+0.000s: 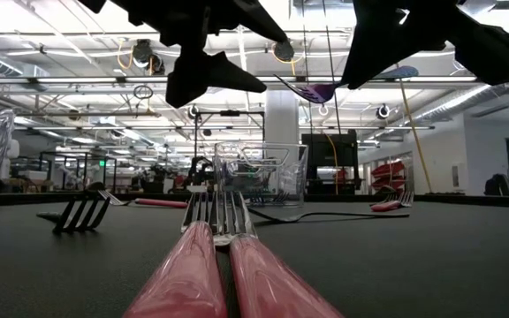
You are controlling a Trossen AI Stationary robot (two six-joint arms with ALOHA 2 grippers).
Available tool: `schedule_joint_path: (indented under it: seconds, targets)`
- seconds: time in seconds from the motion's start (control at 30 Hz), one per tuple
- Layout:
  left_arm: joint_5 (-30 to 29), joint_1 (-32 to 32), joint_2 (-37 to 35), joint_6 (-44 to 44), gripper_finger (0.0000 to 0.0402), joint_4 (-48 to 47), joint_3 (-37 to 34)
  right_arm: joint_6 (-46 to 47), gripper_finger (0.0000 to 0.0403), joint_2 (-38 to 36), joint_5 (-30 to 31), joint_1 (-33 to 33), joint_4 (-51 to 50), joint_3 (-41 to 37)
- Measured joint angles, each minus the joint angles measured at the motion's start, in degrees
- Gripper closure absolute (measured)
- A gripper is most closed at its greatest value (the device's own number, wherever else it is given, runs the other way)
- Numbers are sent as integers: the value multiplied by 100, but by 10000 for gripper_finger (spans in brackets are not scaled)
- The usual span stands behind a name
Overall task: Sort silverware by color (type)
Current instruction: Put the blue fork into the top transparent bin
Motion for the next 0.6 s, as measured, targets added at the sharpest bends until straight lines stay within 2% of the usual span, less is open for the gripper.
schedule_joint_path:
  seconds: [0.37,0.6]
  targets:
    - [267,34,146,-8,159,114,6,2,387,2,9,-11,163,0]
    - [363,105,217,-449,159,174,7,2,387,1,117,-15,213,0]
